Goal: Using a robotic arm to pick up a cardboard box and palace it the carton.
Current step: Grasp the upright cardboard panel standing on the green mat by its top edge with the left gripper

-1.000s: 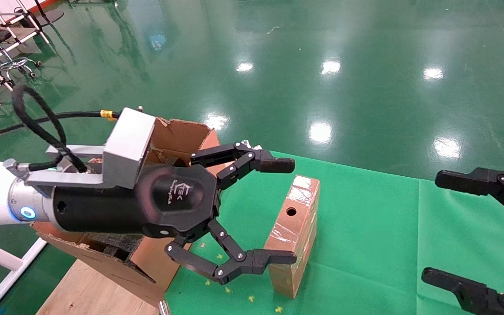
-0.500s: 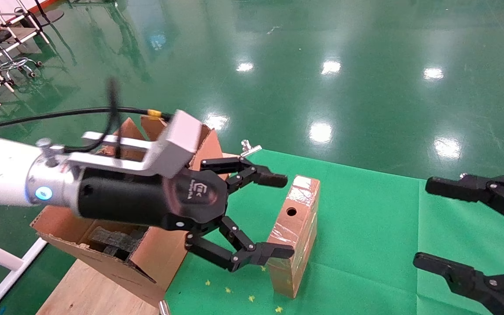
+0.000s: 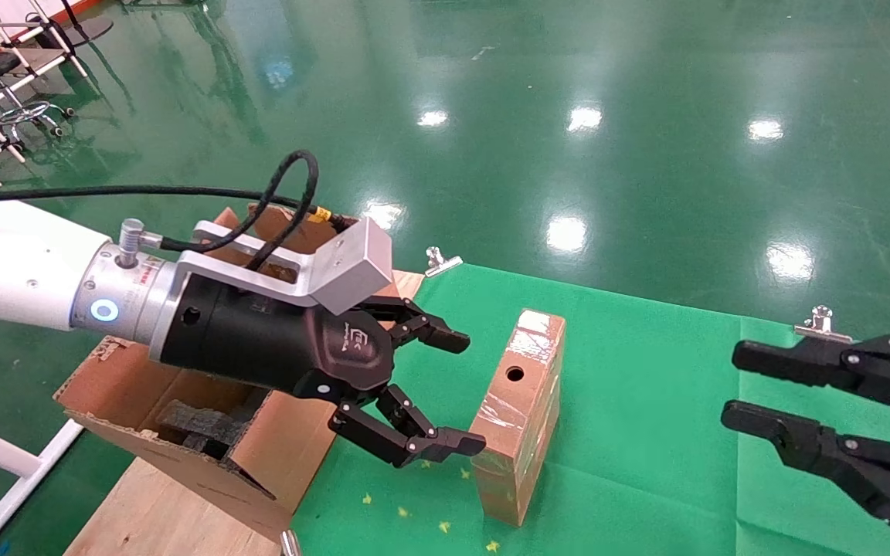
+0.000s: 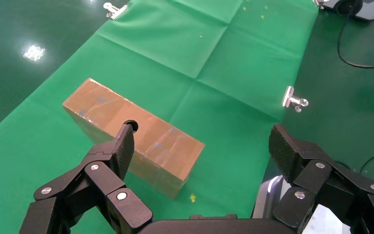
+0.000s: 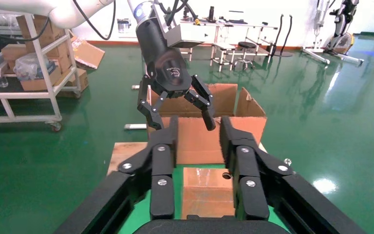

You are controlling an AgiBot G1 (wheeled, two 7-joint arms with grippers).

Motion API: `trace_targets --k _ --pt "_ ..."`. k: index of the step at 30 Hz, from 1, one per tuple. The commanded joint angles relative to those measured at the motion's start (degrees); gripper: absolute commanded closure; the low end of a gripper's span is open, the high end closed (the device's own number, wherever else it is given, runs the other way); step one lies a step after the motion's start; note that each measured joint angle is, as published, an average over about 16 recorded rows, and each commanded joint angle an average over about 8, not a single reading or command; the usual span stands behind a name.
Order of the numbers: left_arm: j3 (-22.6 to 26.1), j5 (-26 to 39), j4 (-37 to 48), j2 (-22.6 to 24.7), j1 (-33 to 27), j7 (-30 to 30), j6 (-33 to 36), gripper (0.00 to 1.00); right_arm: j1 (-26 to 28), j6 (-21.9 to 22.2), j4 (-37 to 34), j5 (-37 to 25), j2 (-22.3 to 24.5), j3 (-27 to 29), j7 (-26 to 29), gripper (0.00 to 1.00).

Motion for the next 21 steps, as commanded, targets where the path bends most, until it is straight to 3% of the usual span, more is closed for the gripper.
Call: trace_targets --k 1,5,14,21 --pt "-0.18 -0.24 0.11 -0.15 0.31 0.63 0.01 0.0 0.0 0.0 0.0 0.0 0.0 0.0 0.0 1.0" --pt "1.97 2.74 1.15 1.79 -2.08 -2.13 0.3 0.0 0.0 0.0 -0.01 0.01 0.0 0.0 0.0 1.0" --pt "10.6 13.48 4.04 9.42 -11.48 -17.23 1.53 0.0 0.0 0.0 -0.01 0.01 0.0 -0.01 -0.01 1.0" --pt "17.86 18.85 6.09 15.24 -16.34 -24.85 1.78 0.0 0.0 0.0 -0.01 0.01 0.0 -0.01 -0.01 1.0"
